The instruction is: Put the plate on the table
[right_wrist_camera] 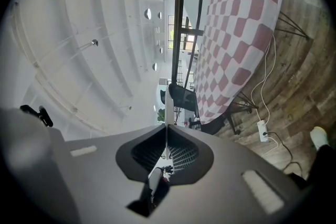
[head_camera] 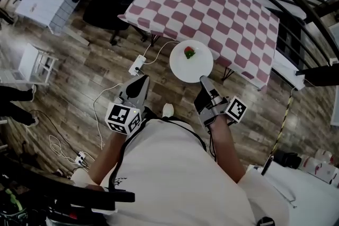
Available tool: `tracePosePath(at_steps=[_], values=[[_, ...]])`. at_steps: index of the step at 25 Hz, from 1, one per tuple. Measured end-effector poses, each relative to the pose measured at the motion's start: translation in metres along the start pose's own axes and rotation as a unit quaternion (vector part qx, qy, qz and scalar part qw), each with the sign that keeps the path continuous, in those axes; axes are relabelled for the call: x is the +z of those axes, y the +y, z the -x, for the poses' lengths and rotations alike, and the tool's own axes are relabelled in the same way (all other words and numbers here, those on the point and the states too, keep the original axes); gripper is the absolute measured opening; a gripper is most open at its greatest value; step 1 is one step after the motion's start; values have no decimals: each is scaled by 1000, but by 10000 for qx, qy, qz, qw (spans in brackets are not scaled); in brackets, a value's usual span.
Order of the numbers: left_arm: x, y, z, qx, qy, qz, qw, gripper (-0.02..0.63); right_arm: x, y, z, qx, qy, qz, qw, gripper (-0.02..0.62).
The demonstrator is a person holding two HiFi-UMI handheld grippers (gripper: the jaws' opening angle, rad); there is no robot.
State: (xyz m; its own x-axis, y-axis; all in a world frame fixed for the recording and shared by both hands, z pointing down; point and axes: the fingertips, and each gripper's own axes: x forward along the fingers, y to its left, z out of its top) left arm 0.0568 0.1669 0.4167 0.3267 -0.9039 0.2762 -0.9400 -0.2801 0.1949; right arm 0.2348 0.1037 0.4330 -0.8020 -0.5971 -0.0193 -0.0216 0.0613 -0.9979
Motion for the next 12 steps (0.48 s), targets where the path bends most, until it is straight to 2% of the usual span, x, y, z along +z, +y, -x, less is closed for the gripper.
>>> tracePosePath(at_steps=[12], values=[[-1, -8, -20, -49, 150, -98, 9998, 7, 20, -8, 13, -58, -135, -42, 9999, 17]])
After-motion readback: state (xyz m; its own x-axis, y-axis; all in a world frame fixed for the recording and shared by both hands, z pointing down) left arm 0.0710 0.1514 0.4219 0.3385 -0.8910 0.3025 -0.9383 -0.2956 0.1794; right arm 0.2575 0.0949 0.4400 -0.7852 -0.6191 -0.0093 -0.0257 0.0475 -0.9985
